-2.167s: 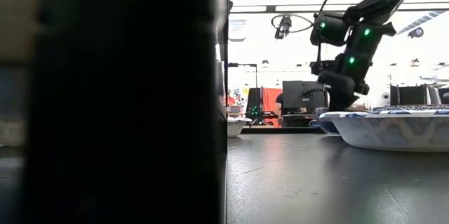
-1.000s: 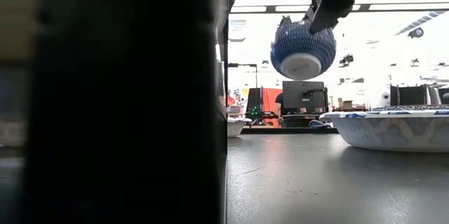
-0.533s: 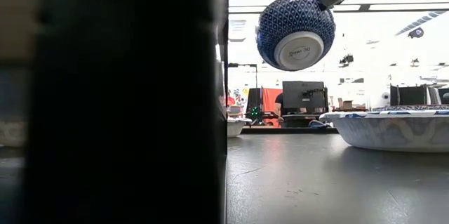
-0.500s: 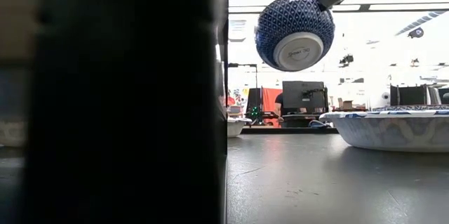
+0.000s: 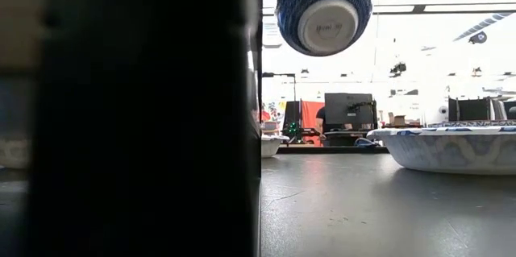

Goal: Place and stack bowls onto a shelf
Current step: Stack the yellow bowl on top of the light blue bowl on the shelf

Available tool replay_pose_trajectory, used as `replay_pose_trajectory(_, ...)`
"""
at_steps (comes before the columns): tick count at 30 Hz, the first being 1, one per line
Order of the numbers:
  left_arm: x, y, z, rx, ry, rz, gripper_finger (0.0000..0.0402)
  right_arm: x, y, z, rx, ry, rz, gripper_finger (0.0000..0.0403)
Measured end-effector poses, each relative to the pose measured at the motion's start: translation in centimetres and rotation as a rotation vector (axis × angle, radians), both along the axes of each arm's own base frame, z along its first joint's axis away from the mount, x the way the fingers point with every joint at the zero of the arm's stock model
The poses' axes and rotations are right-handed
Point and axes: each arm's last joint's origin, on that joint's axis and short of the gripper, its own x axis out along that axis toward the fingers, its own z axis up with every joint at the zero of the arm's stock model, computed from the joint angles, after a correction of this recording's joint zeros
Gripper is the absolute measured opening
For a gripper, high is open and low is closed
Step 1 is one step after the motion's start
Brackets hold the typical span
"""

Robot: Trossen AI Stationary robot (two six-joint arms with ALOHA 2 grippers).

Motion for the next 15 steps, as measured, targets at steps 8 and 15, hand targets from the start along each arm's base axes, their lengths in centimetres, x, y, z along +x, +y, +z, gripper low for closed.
replay_pose_trajectory(8,0.6,0.5,-0.6,-0.053,-0.001,-0.079,0.0135,0.0,0.0,0.0,-0.018,-0.037,0.035,0.0013)
replay_pose_trajectory(15,1.5,0.5,-0.9,-0.101,0.014,-0.165,0.0135,0.0,0.0,-0.1,-0.032,-0.061,0.059,0.0013)
